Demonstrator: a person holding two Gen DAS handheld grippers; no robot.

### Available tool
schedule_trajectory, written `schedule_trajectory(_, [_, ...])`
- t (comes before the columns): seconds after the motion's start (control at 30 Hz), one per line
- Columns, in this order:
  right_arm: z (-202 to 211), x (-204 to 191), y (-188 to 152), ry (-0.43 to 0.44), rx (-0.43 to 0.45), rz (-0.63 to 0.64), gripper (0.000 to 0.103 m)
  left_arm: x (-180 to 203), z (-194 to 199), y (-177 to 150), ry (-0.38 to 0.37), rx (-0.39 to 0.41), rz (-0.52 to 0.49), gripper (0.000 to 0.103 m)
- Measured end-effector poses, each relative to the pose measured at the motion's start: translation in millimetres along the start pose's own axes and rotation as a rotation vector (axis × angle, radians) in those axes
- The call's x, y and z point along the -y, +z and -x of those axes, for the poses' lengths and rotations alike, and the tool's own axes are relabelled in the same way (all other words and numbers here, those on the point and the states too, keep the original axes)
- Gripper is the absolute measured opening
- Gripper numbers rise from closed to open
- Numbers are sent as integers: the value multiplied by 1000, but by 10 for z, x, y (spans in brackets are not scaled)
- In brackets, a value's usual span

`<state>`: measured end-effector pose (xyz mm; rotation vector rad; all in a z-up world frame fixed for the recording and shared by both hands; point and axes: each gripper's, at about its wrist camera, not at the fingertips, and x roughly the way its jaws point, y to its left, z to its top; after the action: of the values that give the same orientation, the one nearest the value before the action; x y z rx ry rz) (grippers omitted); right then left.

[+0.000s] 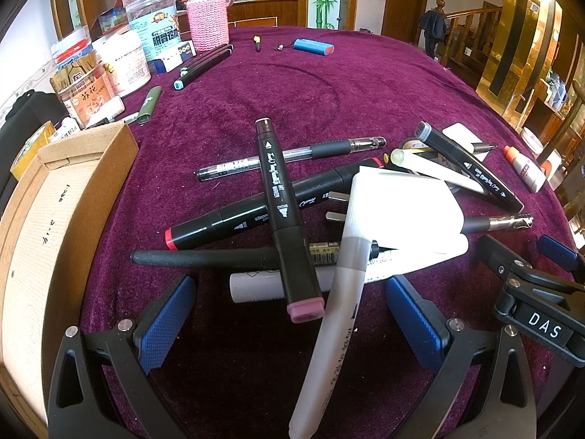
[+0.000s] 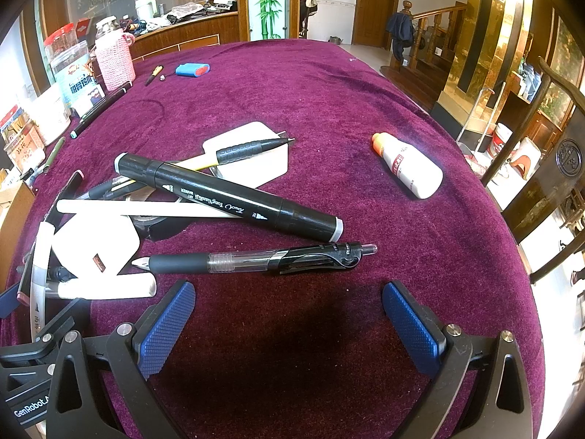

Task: Organize rigid objects

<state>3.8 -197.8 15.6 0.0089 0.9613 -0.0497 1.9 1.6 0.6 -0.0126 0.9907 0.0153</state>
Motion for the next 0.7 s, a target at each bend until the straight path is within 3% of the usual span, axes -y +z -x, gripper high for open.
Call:
schedule_trajectory(0.4, [-17, 24, -5, 6, -2, -3, 102, 5, -27, 24, 1, 1, 1, 103])
schedule_trajectory(0.7, [10, 35, 18, 14, -56, 9, 102, 17, -19, 28, 6, 0, 5, 103])
